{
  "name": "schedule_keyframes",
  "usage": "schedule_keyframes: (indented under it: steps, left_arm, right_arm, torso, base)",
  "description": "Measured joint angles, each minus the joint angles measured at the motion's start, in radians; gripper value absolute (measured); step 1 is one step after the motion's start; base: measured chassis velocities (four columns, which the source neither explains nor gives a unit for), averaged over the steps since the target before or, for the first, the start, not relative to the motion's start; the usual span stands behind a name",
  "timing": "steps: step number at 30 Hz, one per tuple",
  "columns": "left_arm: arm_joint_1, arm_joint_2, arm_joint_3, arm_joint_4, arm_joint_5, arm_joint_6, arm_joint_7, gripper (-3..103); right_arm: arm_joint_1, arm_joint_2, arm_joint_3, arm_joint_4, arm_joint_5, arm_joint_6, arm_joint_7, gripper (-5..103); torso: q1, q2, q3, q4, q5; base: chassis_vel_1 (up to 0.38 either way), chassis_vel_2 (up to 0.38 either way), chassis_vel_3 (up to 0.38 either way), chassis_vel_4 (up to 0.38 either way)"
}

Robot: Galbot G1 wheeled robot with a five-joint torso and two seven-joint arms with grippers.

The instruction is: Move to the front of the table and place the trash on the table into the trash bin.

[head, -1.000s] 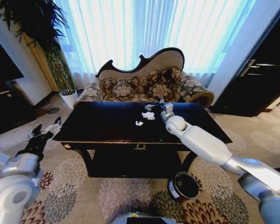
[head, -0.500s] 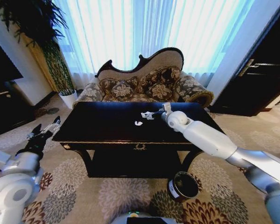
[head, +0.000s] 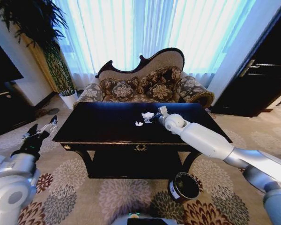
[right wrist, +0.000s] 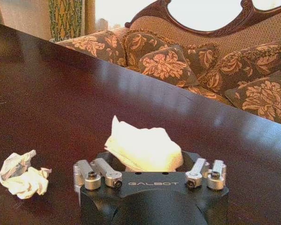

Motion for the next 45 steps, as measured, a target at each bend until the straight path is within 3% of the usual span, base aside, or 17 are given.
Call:
schedule_keyframes:
  steps: [5, 11, 13, 17, 19, 22, 28, 31, 33, 36, 37, 41, 45]
  left_arm:
    - [0.000, 0.000, 0.003, -0.005, 0.002, 0.000, 0.000, 100]
    - [0.007, 0.001, -0.009, -0.014, 0.003, 0.000, 0.000, 100]
    - [0.008, 0.000, -0.010, -0.015, 0.003, 0.000, 0.000, 100]
    - [0.012, -0.007, -0.010, -0.019, 0.006, 0.000, 0.000, 100]
    - [0.013, -0.010, -0.010, -0.020, 0.006, 0.000, 0.000, 100]
    - [0.016, -0.018, -0.006, -0.031, 0.006, 0.000, 0.000, 100]
    - [0.020, -0.024, -0.004, -0.047, 0.006, 0.000, 0.000, 100]
    - [0.030, -0.036, -0.003, -0.055, 0.005, 0.000, -0.001, 100]
    - [0.032, -0.039, -0.003, -0.055, 0.004, 0.000, -0.001, 100]
    - [0.034, -0.040, -0.010, -0.056, -0.005, 0.002, -0.004, 100]
    - [0.034, -0.040, -0.010, -0.056, -0.005, 0.002, -0.004, 100]
    - [0.046, -0.053, -0.037, -0.056, -0.023, 0.004, -0.007, 100]
    - [0.068, -0.082, -0.093, -0.055, -0.046, 0.004, -0.009, 100]
  right_arm:
    - [-0.006, -0.006, 0.008, 0.000, 0.004, 0.015, -0.012, 65]
    - [-0.029, -0.009, 0.021, 0.018, 0.005, 0.047, -0.033, 38]
    - [-0.032, -0.010, 0.025, 0.021, 0.007, 0.055, -0.039, 38]
    - [-0.061, -0.038, 0.060, 0.043, 0.034, 0.120, -0.098, 17]
    - [-0.069, -0.046, 0.072, 0.049, 0.041, 0.132, -0.107, 17]
    - [-0.143, -0.101, 0.169, 0.095, 0.070, 0.187, -0.155, 3]
    - [-0.319, -0.197, 0.357, 0.162, 0.093, 0.217, -0.192, 1]
    - [-0.482, -0.283, 0.506, 0.229, 0.129, 0.241, -0.209, 1]
    - [-0.523, -0.298, 0.549, 0.248, 0.137, 0.247, -0.212, 1]
    - [-0.686, -0.328, 0.725, 0.313, 0.160, 0.256, -0.224, 1]
    - [-0.686, -0.328, 0.725, 0.313, 0.160, 0.256, -0.224, 1]
    - [-0.858, -0.346, 0.892, 0.367, 0.192, 0.253, -0.244, 1]
    - [-0.892, -0.349, 0.932, 0.380, 0.197, 0.249, -0.260, 1]
  torso:
    - [0.000, 0.000, 0.000, -0.0002, 0.0001]
    - [0.000, 0.000, 0.000, 0.0000, 0.0001]
    - [0.000, 0.000, 0.000, 0.0000, 0.0001]
    - [0.000, 0.000, 0.000, 0.0002, 0.0002]
    - [0.000, 0.000, 0.000, 0.0001, 0.0002]
    - [0.000, 0.000, 0.000, 0.0001, 0.0003]
    - [0.000, 0.000, 0.000, 0.0000, 0.0004]
    - [0.000, 0.000, 0.000, -0.0009, 0.0005]
    - [0.000, 0.000, 0.000, -0.0006, 0.0005]
    - [0.000, 0.000, 0.000, 0.0002, 0.0001]
    - [0.000, 0.000, 0.000, 0.0002, 0.0001]
    - [0.000, 0.000, 0.000, -0.0007, 0.0001]
    - [0.000, 0.000, 0.000, 0.0005, 0.0004]
  base:
    - [0.000, 0.000, 0.000, 0.000]
    - [0.000, 0.000, 0.000, 0.000]
    - [0.000, 0.000, 0.000, 0.000]
    - [0.000, 0.000, 0.000, 0.000]
    - [0.000, 0.000, 0.000, 0.000]
    - [0.000, 0.000, 0.000, 0.000]
    - [0.000, 0.000, 0.000, 0.000]
    - [0.000, 0.000, 0.000, 0.000]
    - [0.000, 0.000, 0.000, 0.000]
    - [0.000, 0.000, 0.000, 0.000]
    - [0.000, 0.000, 0.000, 0.000]
    - [0.000, 0.000, 0.000, 0.000]
    - [0.000, 0.000, 0.000, 0.000]
